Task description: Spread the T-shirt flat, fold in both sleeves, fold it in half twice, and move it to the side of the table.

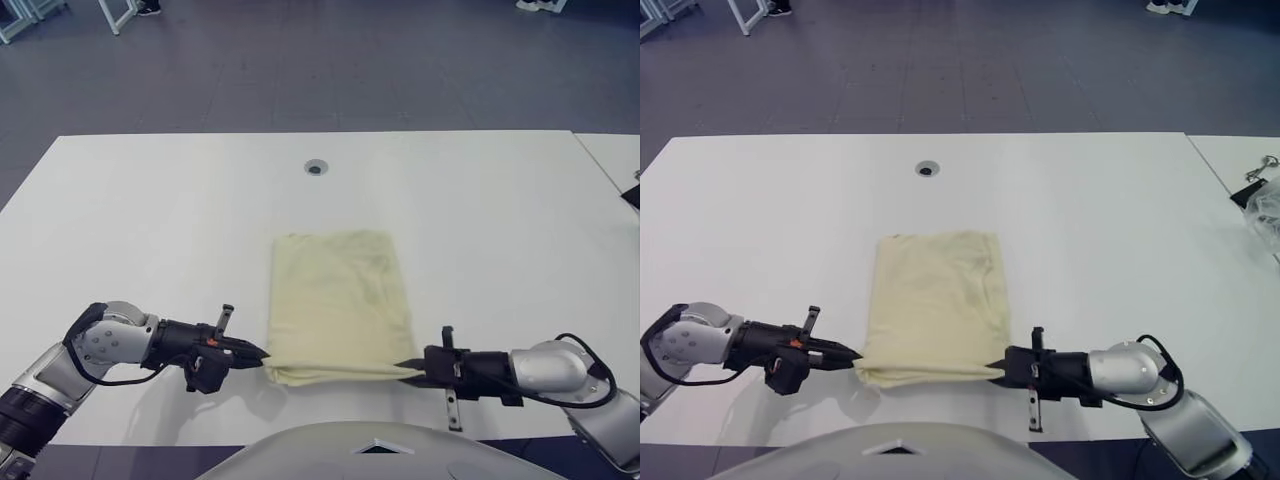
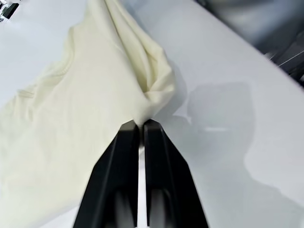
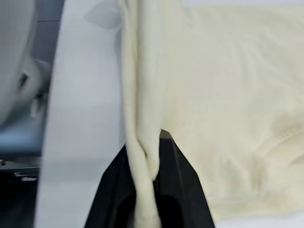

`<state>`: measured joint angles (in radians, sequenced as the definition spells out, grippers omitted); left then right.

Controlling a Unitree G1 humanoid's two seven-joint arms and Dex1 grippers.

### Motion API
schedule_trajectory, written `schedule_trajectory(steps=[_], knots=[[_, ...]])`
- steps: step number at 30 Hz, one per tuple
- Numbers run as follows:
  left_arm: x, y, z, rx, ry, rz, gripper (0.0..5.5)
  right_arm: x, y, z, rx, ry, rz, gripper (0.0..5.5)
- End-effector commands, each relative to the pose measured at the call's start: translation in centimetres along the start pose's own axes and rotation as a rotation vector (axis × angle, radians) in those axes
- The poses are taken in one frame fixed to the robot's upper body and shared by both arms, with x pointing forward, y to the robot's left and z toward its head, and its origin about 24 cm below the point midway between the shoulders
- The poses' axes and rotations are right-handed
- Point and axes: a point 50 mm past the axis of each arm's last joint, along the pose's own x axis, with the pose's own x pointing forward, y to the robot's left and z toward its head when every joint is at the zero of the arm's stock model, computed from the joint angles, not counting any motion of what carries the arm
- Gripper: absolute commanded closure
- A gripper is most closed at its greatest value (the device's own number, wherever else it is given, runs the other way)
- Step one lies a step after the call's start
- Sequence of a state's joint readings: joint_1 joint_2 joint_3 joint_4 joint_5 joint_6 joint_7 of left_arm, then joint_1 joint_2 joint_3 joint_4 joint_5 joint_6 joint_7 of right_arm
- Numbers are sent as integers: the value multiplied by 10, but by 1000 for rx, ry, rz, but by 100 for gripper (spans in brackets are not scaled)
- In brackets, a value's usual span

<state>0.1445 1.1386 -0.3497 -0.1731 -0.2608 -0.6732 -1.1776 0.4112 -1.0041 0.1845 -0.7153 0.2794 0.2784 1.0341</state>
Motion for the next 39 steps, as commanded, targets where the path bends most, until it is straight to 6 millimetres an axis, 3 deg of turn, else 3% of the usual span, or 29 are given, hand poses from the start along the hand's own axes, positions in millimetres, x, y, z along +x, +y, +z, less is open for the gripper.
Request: schedule_trajectory(steps=[1,3,5,8,13,18,24,33,39], knots=[[-8,-22,21,-147,-49,-179,549,-10,22,10,94,-2,154,550],[-14,-29,30,-220,-67,-249,549,-18,27,14,142,-11,195,550],[-19,-25,35,-268,-73,-261,549,-26,20,17,160,-20,165,550],[-20,4,30,-254,-69,-128,549,-37,-11,18,119,-15,24,550],[-27,55,1,-262,-29,-3,549,-36,-68,16,35,-14,-154,550],[-29,74,-24,-289,18,-8,549,-21,-96,10,-4,2,-192,550],[-27,71,-32,-332,9,-48,549,-11,-114,5,-28,-4,-231,550],[-44,56,-23,-391,-28,-38,549,-7,-121,37,-116,-136,-285,550],[-38,62,-38,-392,4,-5,549,1,-132,21,-106,-78,-326,550]])
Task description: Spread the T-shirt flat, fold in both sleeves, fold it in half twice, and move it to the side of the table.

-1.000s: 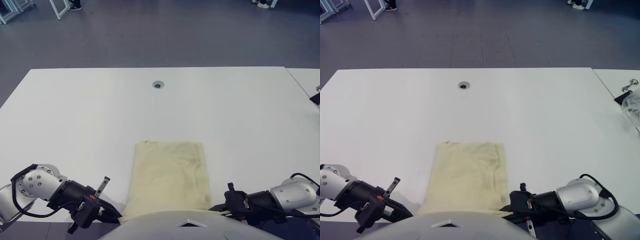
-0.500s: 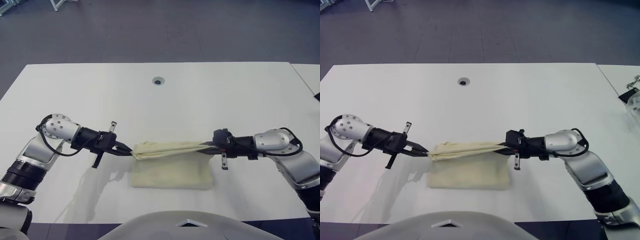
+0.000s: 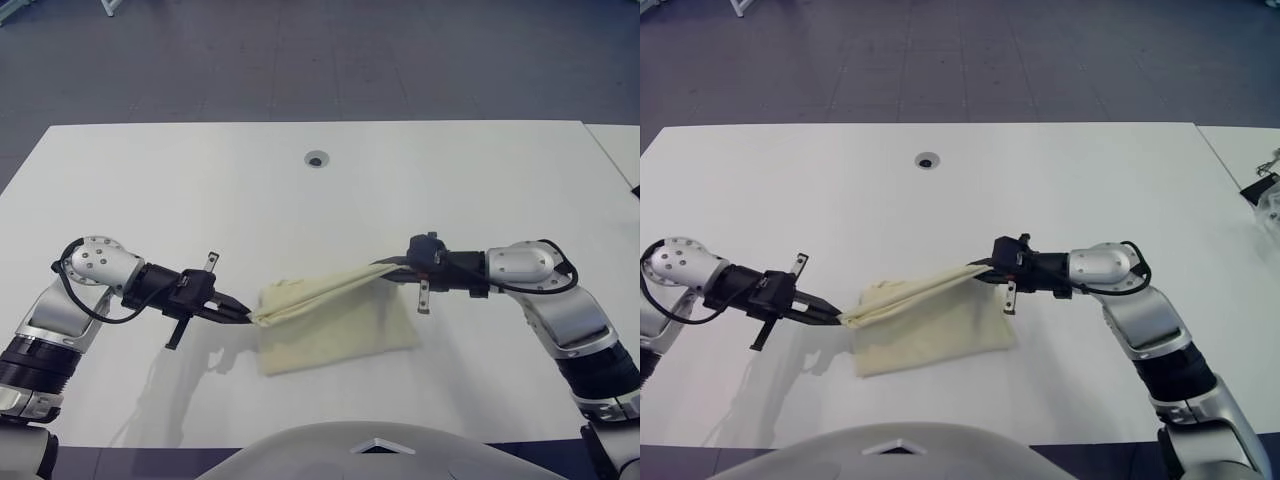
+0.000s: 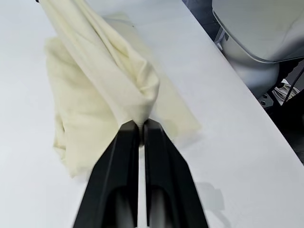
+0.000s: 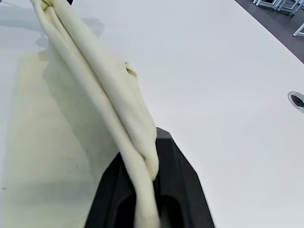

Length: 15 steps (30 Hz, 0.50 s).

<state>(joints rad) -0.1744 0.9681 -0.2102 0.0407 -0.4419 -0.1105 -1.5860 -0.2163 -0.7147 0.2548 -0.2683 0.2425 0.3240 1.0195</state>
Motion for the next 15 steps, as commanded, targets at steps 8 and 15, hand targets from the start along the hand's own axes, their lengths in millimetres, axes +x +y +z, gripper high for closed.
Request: schedule_trajectory(steps=[8,15], knots=[[19,26,-25,-27,40,58,549,12,-15,-33,23,101,-79,550],[0,45,-29,-137,-20,343,454,1,-32,-34,218,7,-227,439]])
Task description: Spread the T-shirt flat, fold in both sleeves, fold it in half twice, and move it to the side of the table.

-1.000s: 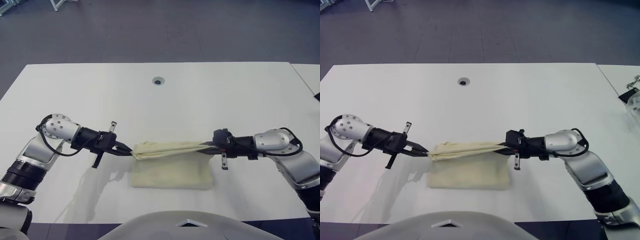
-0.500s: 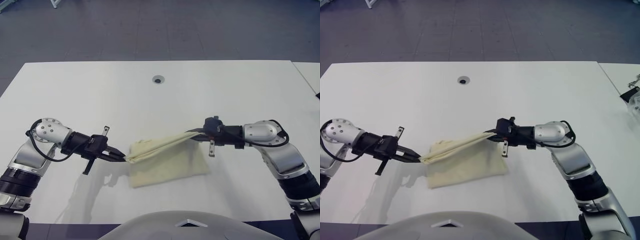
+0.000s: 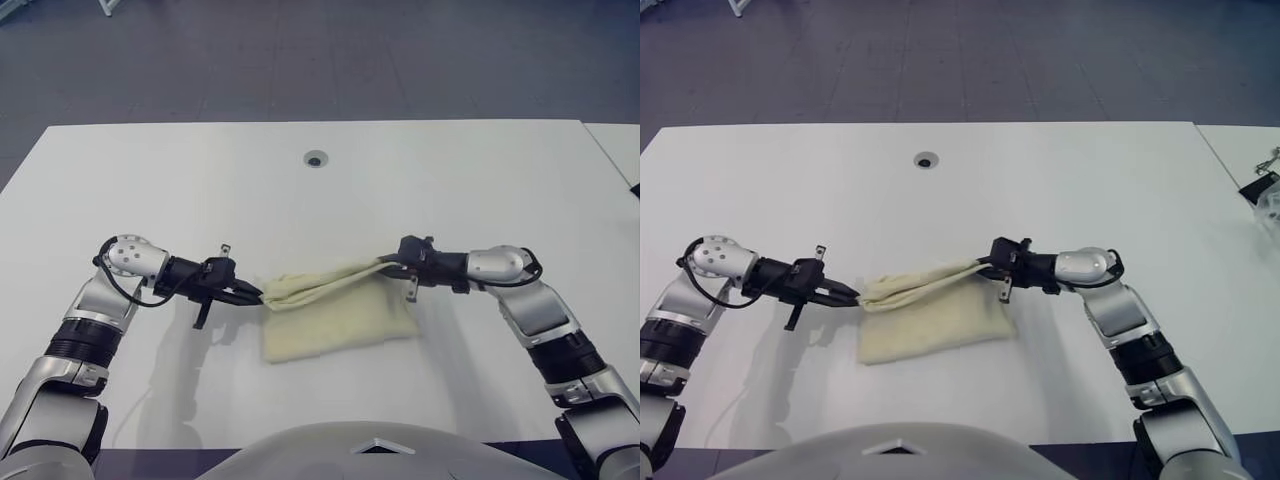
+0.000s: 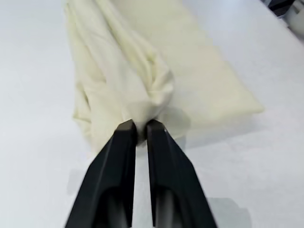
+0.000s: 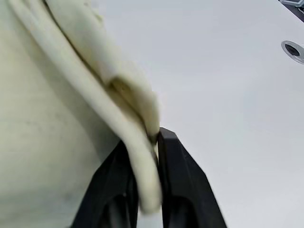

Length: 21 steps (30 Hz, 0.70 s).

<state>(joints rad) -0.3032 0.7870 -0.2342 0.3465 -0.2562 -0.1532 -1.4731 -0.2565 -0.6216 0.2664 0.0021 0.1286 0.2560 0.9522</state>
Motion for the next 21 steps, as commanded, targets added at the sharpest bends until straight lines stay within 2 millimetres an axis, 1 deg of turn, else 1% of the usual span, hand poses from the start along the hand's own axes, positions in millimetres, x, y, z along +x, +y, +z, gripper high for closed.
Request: schedule_trajectory(steps=[1,4,6,8,10,11,13,14,16,18,21], knots=[[-13,19,9,-62,-87,199,439,-11,-18,9,178,-106,-106,425],[-17,30,11,-98,-137,351,396,-15,-29,9,292,-148,-195,383],[-18,35,9,-89,-122,417,364,-19,-35,12,310,-167,-260,352],[-20,35,7,-74,-102,452,330,-24,-42,16,315,-180,-334,319],[-21,33,11,-47,-115,468,300,-26,-40,23,291,-188,-345,291],[-19,32,18,-40,-148,468,287,-24,-34,28,285,-200,-317,278],[-12,26,33,-36,-229,440,259,-17,-15,36,290,-222,-210,251],[-6,20,40,-35,-264,409,245,-13,-3,38,290,-222,-149,238],[5,8,47,-30,-281,355,214,-7,17,36,293,-210,-70,208],[13,1,43,-10,-244,343,184,-6,29,32,308,-197,-33,179],[18,6,21,76,-73,468,133,-1,43,28,312,-163,25,130]])
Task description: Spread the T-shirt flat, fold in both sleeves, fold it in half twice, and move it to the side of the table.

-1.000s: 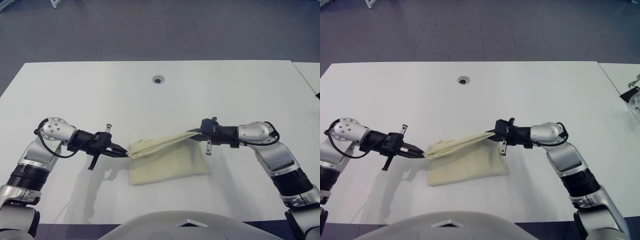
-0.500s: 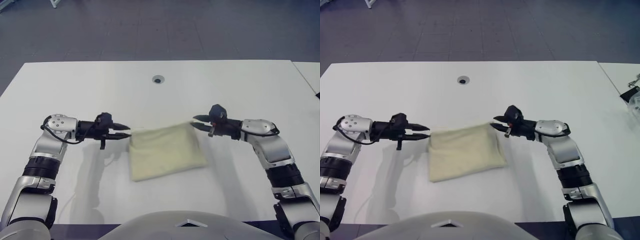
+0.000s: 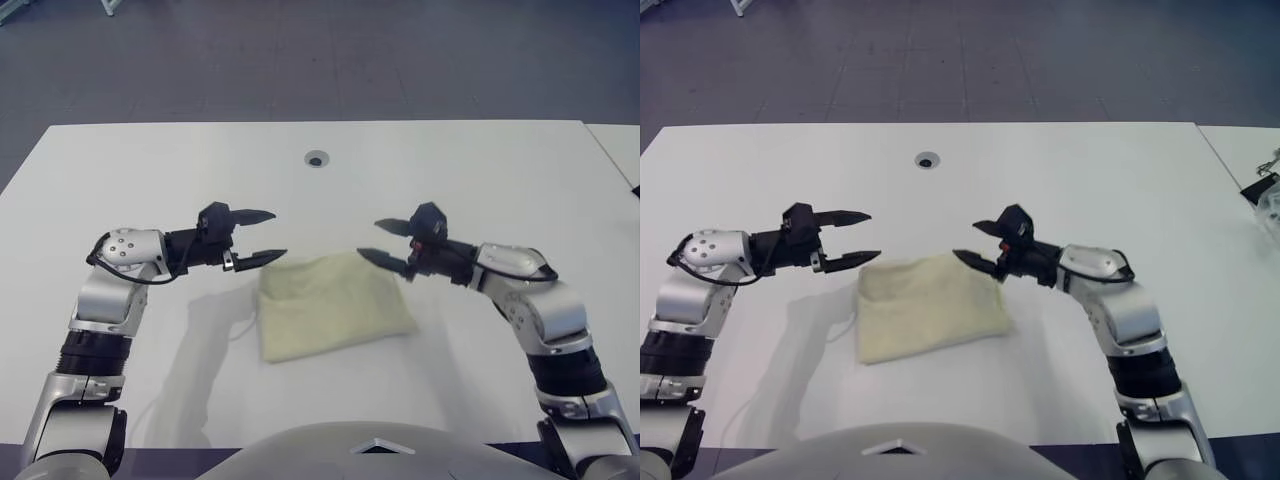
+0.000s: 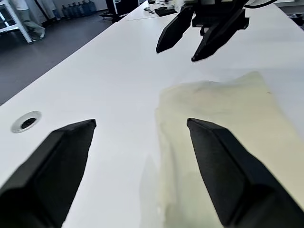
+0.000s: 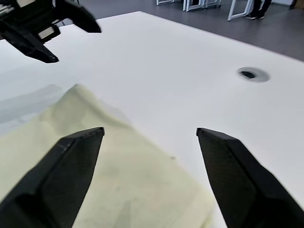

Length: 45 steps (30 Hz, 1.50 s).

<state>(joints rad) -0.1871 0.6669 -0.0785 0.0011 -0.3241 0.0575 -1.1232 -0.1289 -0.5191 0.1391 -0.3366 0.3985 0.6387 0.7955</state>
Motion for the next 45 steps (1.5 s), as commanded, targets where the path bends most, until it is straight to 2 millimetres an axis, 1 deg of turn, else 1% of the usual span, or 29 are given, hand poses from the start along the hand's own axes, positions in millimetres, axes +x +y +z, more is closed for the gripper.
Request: schedule_trajectory(steps=[1,3,4,7,8,10,11,12,15,17,19,21,24,25,28,31,33,35,37,38,40,42,43,45], knots=[[4,5,-29,147,170,145,115,3,15,-10,-10,68,73,113],[10,10,-42,162,186,228,84,2,22,-20,-40,131,113,83],[14,10,-48,174,195,237,71,0,22,-26,-70,169,109,70],[20,-2,-64,196,234,178,27,-5,13,-36,-171,242,33,28],[18,-7,-69,197,247,166,10,-6,9,-38,-230,270,17,11],[12,-12,-75,193,261,166,10,-9,4,-45,-301,321,-3,11],[9,-12,-76,195,264,175,10,-10,4,-47,-309,326,-1,11],[6,-9,-76,204,264,193,10,-11,3,-45,-296,301,-5,11],[1,6,-68,247,253,270,10,-12,4,-27,-263,188,-13,11],[-2,17,-58,279,221,320,10,-14,5,-5,-215,80,-6,11],[-2,30,-43,311,156,390,10,-15,8,15,-164,-2,18,11],[-3,45,-25,331,81,473,10,-14,8,28,-129,-42,51,11],[-7,62,-1,355,-9,587,10,-7,8,37,-92,-17,174,11],[-6,65,4,362,-23,606,10,-5,6,37,-67,-2,208,31],[-2,66,8,372,-34,598,10,-1,5,27,-24,102,378,76],[4,59,5,377,-31,562,10,11,-3,14,-28,212,458,122],[6,54,4,374,-30,553,10,20,-7,7,-36,263,496,160],[10,52,2,372,-31,535,10,27,-11,0,2,293,501,187],[13,50,1,369,-32,525,10,30,-15,-9,92,334,503,224],[13,49,1,369,-29,521,10,30,-17,-17,137,375,506,242],[13,49,0,375,-22,516,10,31,-24,-33,186,464,456,273],[13,50,-1,376,-16,518,10,30,-39,-47,244,523,326,311],[13,51,-1,377,-15,521,10,29,-48,-54,296,553,230,287],[12,52,-1,379,-13,526,10,19,-72,-66,440,564,-5,272]])
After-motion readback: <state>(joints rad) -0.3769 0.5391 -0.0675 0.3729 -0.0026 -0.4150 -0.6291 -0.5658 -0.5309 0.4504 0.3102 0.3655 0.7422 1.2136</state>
